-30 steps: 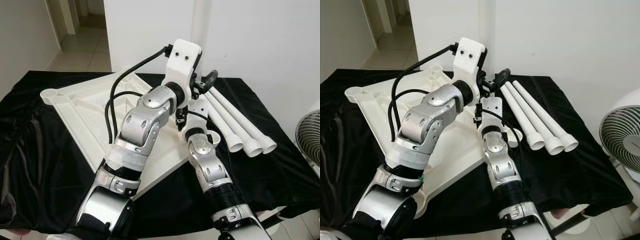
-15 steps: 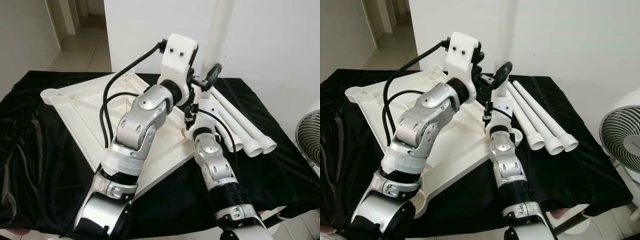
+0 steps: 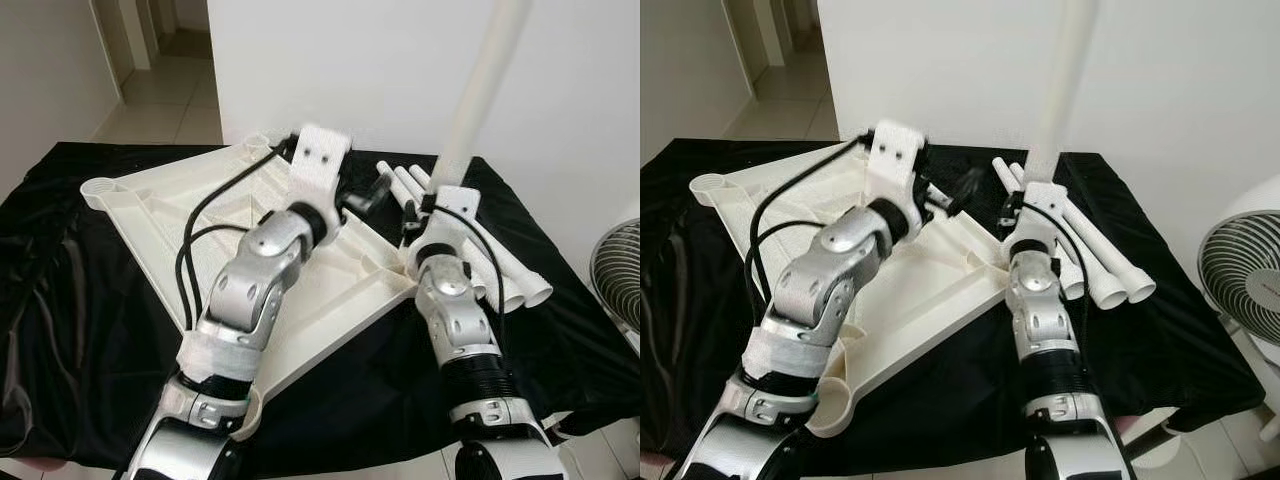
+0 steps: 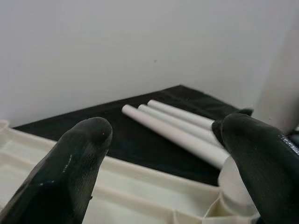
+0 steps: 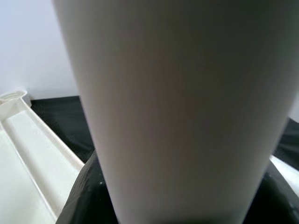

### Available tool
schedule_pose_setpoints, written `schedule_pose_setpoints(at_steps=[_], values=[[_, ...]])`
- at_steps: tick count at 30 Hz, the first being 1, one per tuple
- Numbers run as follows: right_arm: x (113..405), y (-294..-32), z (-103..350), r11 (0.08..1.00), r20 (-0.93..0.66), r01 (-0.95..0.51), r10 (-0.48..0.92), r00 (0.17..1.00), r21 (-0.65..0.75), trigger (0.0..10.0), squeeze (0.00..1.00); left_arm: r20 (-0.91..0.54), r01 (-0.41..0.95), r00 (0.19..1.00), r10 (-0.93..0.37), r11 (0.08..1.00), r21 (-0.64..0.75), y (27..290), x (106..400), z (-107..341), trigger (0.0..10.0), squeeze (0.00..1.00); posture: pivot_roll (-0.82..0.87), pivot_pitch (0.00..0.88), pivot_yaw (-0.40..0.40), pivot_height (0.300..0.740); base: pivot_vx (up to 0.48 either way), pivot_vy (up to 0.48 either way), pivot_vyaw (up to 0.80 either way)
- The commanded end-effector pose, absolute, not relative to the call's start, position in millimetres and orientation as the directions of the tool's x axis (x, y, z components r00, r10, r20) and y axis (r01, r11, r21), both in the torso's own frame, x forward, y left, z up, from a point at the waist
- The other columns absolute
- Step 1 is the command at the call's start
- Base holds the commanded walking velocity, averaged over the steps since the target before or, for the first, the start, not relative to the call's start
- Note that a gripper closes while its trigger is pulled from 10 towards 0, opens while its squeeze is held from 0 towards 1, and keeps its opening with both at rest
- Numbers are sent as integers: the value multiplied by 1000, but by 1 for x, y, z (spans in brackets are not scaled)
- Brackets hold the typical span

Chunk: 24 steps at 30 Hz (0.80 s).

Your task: Building children table

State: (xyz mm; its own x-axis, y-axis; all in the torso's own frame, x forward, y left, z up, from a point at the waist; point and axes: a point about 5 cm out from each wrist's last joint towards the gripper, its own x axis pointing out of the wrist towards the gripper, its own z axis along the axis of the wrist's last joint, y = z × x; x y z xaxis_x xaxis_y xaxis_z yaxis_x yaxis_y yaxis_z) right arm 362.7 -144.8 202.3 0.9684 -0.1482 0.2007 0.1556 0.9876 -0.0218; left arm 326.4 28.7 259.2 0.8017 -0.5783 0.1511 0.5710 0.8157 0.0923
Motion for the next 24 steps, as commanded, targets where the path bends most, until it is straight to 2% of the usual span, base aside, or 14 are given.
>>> schedule_pose_setpoints(at_steps=[1,6,14,22,23,24], values=[[365,-148,210,988,229,155,-150,962,-7,10000,0,51,563,815,-577,811,159,27,329,230,10000,0,39,0,-34,740,0,0,0],[365,-149,214,988,239,156,-150,959,-5,10000,0,-29,576,812,-583,792,201,27,330,209,10000,0,39,0,-33,740,0,0,0],[365,-147,215,988,247,154,-149,958,-2,10000,0,-178,673,740,-649,709,212,15,318,164,10000,0,42,0,-24,740,0,0,0],[365,-149,215,986,249,165,-159,955,-1,10000,0,-194,728,684,-703,641,243,4,308,155,10000,0,42,11,-18,740,0,0,0],[366,-149,216,986,249,169,-163,955,-1,10000,0,-195,770,633,-749,585,253,-5,300,153,10000,0,42,21,-18,740,0,0,0],[366,-150,216,985,248,170,-164,955,-1,10000,0,-196,783,616,-763,568,253,-8,298,152,10000,0,42,23,-18,740,0,0,0]])
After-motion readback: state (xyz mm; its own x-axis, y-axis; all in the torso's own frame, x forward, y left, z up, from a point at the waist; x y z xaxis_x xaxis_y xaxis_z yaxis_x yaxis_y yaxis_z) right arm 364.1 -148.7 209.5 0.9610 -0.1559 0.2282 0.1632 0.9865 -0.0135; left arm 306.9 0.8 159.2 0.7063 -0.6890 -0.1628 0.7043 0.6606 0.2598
